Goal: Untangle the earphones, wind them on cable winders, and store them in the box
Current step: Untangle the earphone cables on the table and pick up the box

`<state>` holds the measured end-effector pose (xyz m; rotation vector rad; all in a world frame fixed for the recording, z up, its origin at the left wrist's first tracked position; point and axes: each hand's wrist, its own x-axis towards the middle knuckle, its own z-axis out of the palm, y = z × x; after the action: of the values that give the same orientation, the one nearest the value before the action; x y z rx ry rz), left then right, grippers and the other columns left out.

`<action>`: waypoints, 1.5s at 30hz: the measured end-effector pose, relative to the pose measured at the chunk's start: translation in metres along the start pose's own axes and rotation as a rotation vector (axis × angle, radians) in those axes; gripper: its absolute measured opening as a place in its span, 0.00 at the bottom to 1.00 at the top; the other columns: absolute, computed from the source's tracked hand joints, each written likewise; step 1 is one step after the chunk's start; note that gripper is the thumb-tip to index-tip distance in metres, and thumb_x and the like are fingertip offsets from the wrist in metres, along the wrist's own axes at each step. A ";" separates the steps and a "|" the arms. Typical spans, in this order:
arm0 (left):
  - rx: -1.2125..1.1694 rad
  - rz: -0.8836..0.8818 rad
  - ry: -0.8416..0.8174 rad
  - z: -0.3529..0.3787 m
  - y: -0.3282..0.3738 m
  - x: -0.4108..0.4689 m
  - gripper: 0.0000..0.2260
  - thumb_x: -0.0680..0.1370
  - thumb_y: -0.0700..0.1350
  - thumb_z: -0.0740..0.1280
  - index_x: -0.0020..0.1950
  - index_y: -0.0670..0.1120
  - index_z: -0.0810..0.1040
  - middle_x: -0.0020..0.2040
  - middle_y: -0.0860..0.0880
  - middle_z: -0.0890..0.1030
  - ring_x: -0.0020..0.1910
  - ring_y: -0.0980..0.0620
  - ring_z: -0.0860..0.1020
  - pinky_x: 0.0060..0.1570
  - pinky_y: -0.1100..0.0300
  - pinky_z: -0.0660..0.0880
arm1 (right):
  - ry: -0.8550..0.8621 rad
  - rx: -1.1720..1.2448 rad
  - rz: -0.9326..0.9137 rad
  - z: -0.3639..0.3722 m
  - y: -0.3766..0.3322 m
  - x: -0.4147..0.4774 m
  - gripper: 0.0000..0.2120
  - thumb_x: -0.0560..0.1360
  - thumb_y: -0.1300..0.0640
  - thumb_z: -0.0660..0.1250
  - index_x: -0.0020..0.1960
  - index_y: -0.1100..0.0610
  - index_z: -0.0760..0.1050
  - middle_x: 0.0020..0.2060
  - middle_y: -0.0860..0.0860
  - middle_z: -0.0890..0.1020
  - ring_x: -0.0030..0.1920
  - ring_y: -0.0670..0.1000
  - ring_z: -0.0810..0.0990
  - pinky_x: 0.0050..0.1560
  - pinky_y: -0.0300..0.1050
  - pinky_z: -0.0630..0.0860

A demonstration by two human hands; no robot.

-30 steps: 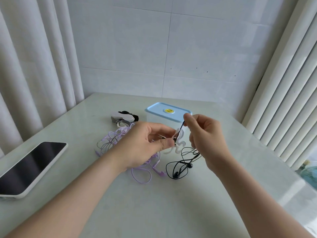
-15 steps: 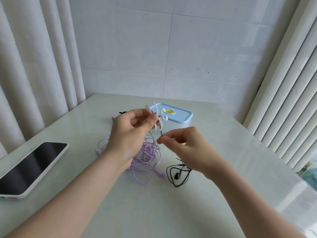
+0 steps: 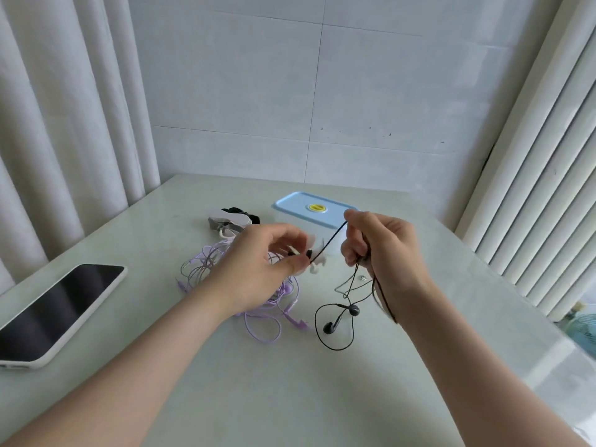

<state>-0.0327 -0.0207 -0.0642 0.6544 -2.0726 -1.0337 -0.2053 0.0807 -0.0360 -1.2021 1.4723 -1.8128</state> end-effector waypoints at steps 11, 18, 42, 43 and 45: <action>0.001 -0.026 -0.192 -0.002 0.009 -0.004 0.09 0.77 0.41 0.78 0.54 0.50 0.85 0.50 0.57 0.87 0.51 0.61 0.84 0.48 0.74 0.73 | 0.133 -0.386 -0.218 -0.008 0.023 0.010 0.19 0.82 0.46 0.70 0.39 0.58 0.81 0.24 0.45 0.64 0.27 0.47 0.60 0.29 0.40 0.59; -0.166 -0.047 -0.188 -0.005 0.014 -0.004 0.10 0.76 0.38 0.77 0.56 0.45 0.85 0.52 0.51 0.88 0.54 0.54 0.86 0.56 0.65 0.80 | 0.176 -0.726 -0.144 -0.010 0.037 0.014 0.20 0.80 0.44 0.70 0.36 0.58 0.81 0.22 0.50 0.69 0.28 0.50 0.66 0.33 0.44 0.65; -0.378 -0.176 0.125 -0.002 0.002 0.001 0.06 0.80 0.40 0.74 0.55 0.48 0.82 0.51 0.51 0.84 0.41 0.57 0.84 0.44 0.69 0.76 | -0.161 -0.700 -0.471 0.027 0.018 -0.019 0.08 0.82 0.56 0.61 0.45 0.52 0.76 0.33 0.38 0.78 0.34 0.47 0.74 0.35 0.47 0.72; -0.398 -0.181 0.091 -0.002 0.002 0.000 0.06 0.80 0.40 0.73 0.56 0.48 0.82 0.51 0.50 0.84 0.38 0.57 0.83 0.41 0.71 0.75 | -0.137 -0.667 -0.436 0.026 0.016 -0.018 0.08 0.82 0.58 0.62 0.45 0.53 0.76 0.31 0.36 0.77 0.32 0.46 0.73 0.34 0.40 0.69; -0.433 -0.172 0.045 -0.003 0.003 -0.001 0.06 0.81 0.41 0.72 0.58 0.46 0.80 0.49 0.48 0.84 0.36 0.58 0.81 0.36 0.73 0.73 | -0.120 -0.586 -0.354 0.025 0.014 -0.017 0.10 0.83 0.61 0.62 0.45 0.55 0.77 0.28 0.36 0.76 0.28 0.45 0.70 0.32 0.34 0.63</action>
<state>-0.0302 -0.0202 -0.0610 0.6291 -1.6949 -1.4936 -0.1776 0.0784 -0.0541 -1.9207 1.8814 -1.5122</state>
